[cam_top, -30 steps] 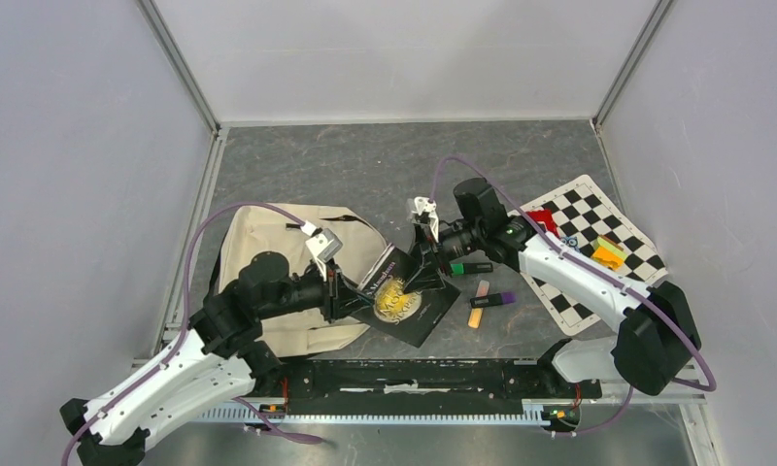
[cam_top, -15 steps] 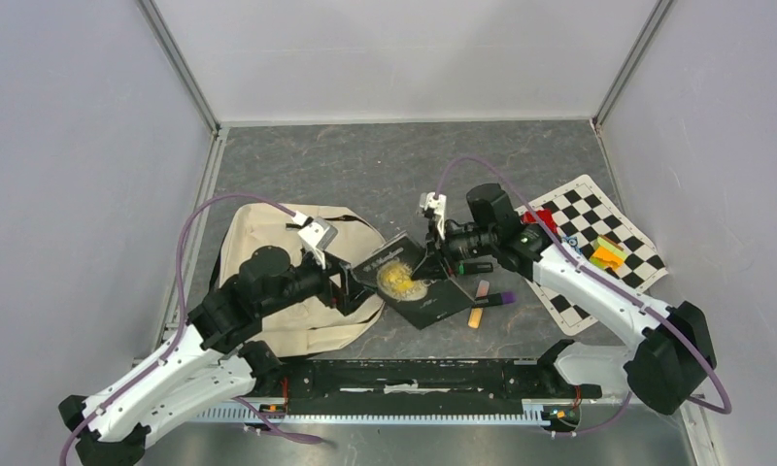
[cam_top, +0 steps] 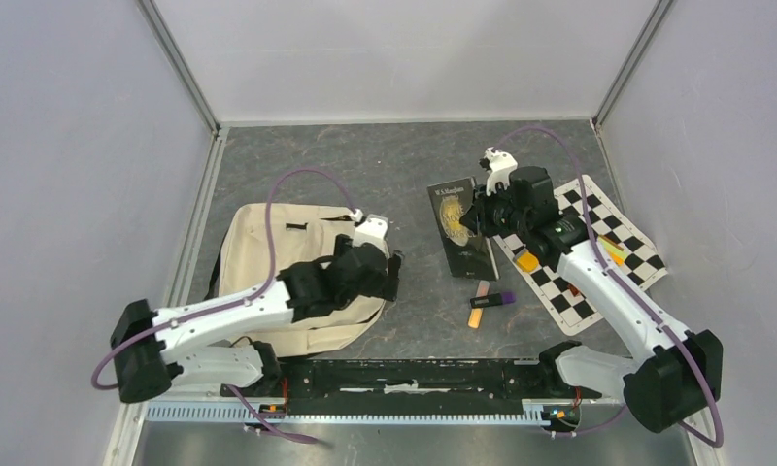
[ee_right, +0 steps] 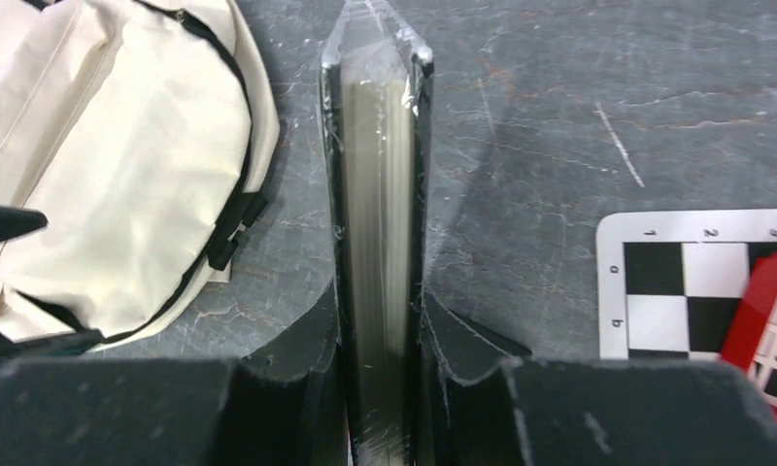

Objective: Pack the student bag
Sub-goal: Pick up the book from the center of the board, then place the book in the student bag.

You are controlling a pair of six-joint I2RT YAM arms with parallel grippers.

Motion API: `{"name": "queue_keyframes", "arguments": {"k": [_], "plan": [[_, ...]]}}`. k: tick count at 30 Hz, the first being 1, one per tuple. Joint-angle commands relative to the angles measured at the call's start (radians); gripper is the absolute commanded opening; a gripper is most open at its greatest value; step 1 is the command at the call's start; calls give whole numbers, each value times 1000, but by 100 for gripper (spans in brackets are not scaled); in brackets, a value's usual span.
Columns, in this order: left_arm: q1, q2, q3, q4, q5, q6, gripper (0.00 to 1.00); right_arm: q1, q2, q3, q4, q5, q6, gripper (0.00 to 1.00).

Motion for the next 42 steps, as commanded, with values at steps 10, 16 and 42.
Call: {"name": "queue_keyframes", "arguments": {"k": [10,16,42], "plan": [[-226,485,255,-305,-438,-255,100,-1,-112,63,73,59,71,0],[-227,524,269,-361,-506,-283,100,-1,-129,54,72,42,74,0],[-184,514,183,-273,-443,-214,100,-1,-158,42,73,17,79,0]]}}
